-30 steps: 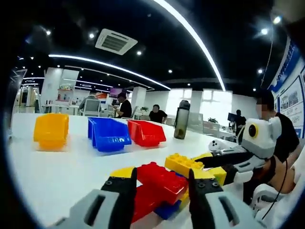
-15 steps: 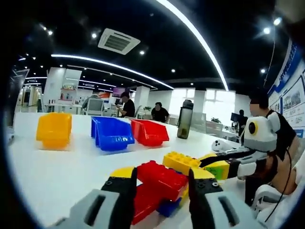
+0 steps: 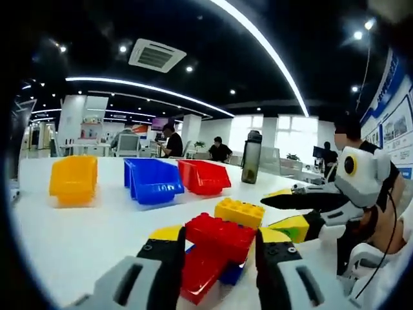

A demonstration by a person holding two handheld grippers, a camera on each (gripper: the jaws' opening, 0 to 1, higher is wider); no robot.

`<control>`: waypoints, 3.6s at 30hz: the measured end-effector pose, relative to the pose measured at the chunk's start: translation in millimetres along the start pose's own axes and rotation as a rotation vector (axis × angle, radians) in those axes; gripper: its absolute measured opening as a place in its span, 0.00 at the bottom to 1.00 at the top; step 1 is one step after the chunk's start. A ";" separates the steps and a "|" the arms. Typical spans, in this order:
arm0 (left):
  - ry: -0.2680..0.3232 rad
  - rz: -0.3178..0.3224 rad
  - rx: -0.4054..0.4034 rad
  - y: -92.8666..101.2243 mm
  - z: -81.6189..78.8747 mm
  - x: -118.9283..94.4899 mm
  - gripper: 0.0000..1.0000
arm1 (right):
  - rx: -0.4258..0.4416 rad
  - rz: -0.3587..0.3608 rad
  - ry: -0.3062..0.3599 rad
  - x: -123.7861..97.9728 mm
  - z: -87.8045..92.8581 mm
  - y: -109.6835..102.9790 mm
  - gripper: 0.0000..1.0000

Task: Take apart the toy blocks one by one and place each separated block into its matching bin, sorting the blocks by their type until all the connected pieces are disassembled and separated into the correct bins

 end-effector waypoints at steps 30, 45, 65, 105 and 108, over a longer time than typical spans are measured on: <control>-0.003 0.020 -0.039 0.0 1.3 2.6 0.46 | 0.356 0.000 -0.042 -5.0 -1.8 -1.5 0.21; 0.040 0.024 -0.085 -1.5 -3.2 -4.6 0.49 | 0.314 -0.008 0.056 -6.0 -42.9 25.7 0.23; 0.045 0.062 -0.006 -2.4 5.5 -17.5 0.51 | 0.374 -0.130 0.041 101.0 -110.9 38.9 0.23; 0.061 0.039 0.048 -11.3 7.3 -16.8 0.47 | 0.201 -0.243 -0.029 287.4 -115.3 -24.4 0.60; 0.055 0.042 0.050 -10.0 8.2 -16.0 0.48 | 0.232 -0.259 0.013 258.7 -128.2 -14.8 0.59</control>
Point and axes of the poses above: the point that each gripper's makers call its tool centre point, and the gripper's own axes: x roughly forward along the fingers, y roughly to its right, z roughly out of its underside, the point moved 3 cm from there along -x, roughly backward along the fingers, and after that the axes turned 9 degrees about y, right-handed, at the moved point
